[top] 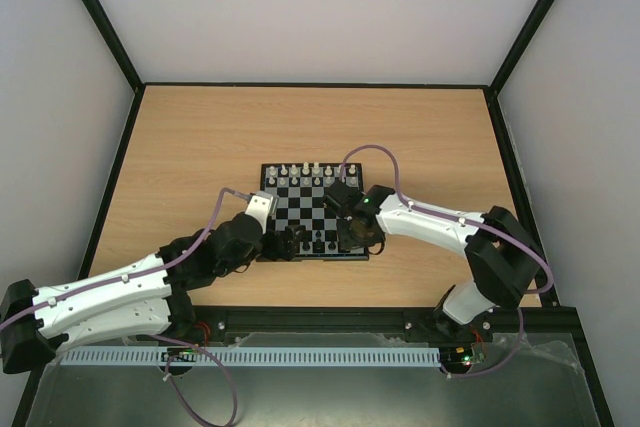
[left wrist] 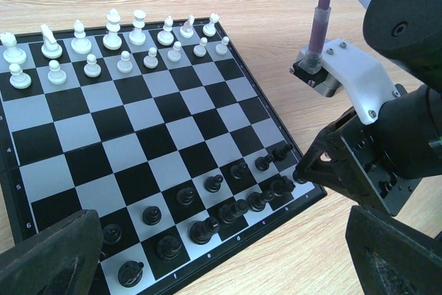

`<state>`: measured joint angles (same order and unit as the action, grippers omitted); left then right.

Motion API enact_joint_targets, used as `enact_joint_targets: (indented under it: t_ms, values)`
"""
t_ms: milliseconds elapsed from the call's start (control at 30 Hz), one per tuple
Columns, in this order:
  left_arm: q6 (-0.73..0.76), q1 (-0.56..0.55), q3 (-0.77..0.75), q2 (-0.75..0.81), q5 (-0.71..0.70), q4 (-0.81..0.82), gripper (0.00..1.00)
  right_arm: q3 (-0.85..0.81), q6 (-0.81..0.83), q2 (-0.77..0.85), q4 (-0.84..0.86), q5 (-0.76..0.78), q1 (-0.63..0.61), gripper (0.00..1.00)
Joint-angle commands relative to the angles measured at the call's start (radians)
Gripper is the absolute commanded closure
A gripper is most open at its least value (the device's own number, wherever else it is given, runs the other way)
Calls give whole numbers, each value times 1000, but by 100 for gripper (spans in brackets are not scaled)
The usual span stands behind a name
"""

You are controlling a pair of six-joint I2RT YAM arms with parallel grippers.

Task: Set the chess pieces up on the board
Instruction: Place the chess piece on the chessboard.

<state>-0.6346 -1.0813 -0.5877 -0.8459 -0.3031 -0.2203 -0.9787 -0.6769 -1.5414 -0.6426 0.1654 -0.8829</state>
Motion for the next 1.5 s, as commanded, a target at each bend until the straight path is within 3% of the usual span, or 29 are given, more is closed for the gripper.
enact_joint_targets:
  t_ms: [0,700,1167,1467]
  values:
    - [12,10,11,2,2,2,1,10,12,-22,-15,0,4,88]
    - [15,14,13,-1,5,6,1,31,10,-32,-6,7,5,87]
    - [14,15,13,-2,6,7,1,23,11,-24,-7,9,5,78]
    - [15,19,5,-1,3,-2,1,5,2,74,-43,28,6,67]
